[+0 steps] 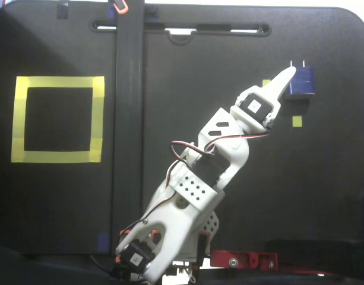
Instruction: Grasp the block and place it in the designated area.
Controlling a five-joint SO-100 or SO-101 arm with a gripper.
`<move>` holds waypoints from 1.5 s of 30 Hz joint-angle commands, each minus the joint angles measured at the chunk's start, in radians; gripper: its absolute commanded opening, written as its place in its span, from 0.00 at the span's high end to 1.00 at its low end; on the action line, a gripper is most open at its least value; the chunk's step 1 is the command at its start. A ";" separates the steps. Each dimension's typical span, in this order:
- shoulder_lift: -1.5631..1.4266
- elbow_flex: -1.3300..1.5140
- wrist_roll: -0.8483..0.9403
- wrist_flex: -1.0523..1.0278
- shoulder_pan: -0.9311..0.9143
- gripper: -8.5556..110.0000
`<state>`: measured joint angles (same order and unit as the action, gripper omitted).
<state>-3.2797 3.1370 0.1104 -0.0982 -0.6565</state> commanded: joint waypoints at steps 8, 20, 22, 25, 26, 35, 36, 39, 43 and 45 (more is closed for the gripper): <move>0.347 -0.288 0.005 -0.057 0.017 0.93; 1.045 -0.968 0.035 -0.348 0.011 0.93; 1.147 -1.074 0.049 -0.426 0.008 0.93; 1.275 -1.223 0.067 -0.538 0.005 0.93; 1.315 -1.272 0.071 -0.580 0.005 0.93; 1.617 -1.698 0.153 -0.971 0.002 0.93; 1.646 -1.738 0.170 -1.009 0.000 0.93; 1.717 -1.827 0.221 -1.104 -0.008 0.93; 1.759 -1.844 0.275 -1.150 -0.014 0.93; 1.775 -1.844 0.305 -1.178 -0.018 0.93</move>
<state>-1.5079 1.3392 0.3942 -1.2487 -0.6657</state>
